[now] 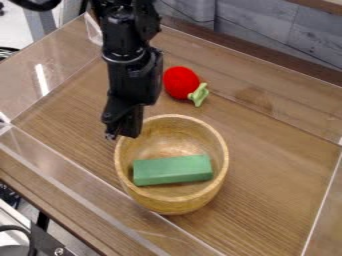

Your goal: Remove the green stick from the brown bowl and put it on the table

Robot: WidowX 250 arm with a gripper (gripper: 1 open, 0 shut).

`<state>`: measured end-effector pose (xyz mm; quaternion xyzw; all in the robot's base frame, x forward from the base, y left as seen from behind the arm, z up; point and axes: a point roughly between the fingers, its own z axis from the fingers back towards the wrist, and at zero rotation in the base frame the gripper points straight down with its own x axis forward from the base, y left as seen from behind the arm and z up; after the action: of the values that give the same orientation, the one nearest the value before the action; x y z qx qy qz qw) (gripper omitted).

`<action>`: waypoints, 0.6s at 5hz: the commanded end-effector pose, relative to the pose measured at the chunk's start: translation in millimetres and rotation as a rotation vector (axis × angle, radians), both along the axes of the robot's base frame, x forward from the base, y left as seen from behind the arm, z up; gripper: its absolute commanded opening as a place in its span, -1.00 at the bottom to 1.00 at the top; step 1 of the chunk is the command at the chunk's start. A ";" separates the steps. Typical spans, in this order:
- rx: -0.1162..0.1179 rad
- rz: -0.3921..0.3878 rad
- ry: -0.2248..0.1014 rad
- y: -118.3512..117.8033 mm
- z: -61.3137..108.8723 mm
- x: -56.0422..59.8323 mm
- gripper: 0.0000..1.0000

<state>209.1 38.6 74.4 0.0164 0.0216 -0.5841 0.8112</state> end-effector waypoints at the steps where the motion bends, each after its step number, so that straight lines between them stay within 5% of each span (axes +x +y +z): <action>1: 0.009 0.024 -0.040 -4.3 10.2 11.6 -1.00; 3: 0.007 0.009 -0.031 -5.4 -2.3 9.5 -1.00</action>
<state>215.7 31.7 68.5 0.0214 0.0172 -0.5786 0.8151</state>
